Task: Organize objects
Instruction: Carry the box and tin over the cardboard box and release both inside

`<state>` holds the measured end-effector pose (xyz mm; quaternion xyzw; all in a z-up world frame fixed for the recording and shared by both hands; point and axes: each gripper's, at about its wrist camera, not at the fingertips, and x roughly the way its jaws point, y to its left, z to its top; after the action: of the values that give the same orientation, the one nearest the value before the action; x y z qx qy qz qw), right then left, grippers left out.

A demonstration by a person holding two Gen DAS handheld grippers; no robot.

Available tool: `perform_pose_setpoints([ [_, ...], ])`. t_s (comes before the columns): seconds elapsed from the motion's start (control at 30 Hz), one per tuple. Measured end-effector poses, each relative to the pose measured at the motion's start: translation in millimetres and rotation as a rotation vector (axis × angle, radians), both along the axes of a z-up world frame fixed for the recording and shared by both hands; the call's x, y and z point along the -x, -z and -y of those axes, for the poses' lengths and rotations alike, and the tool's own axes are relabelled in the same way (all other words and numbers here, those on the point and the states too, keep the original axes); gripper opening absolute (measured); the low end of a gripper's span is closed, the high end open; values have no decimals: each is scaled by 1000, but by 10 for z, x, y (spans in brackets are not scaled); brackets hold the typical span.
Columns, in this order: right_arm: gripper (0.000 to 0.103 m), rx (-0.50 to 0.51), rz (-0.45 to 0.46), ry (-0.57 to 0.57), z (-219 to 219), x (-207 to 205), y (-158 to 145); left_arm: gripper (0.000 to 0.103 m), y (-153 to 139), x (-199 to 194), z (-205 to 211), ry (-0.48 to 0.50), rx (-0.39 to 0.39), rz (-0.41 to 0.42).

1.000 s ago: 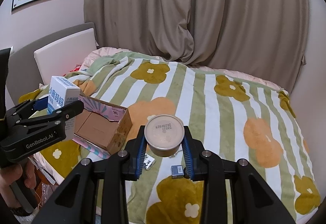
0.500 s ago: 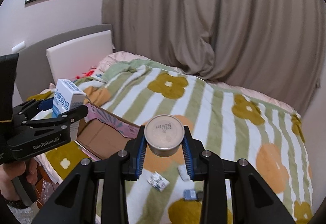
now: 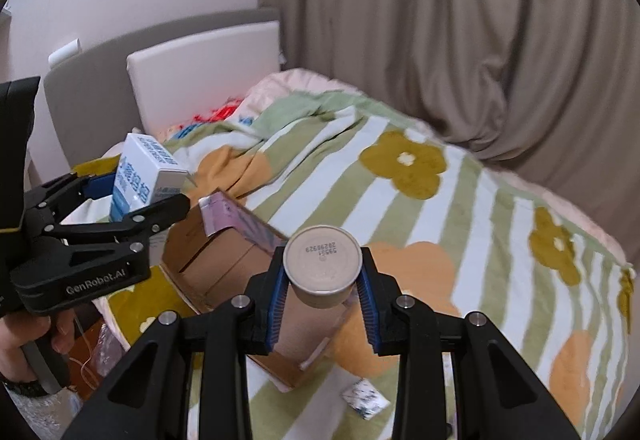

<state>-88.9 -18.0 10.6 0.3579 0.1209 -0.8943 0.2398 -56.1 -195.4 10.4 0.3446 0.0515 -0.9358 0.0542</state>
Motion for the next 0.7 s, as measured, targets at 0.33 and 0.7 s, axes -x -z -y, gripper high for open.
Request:
perform_pose_setpoints([
  [0.33,30,-34,231,17,398,647,877,70,760,609,331,20,-1,177],
  [0.7,30,-66,367,51,500,920,1500,70,1448,979,416,35,6,340],
])
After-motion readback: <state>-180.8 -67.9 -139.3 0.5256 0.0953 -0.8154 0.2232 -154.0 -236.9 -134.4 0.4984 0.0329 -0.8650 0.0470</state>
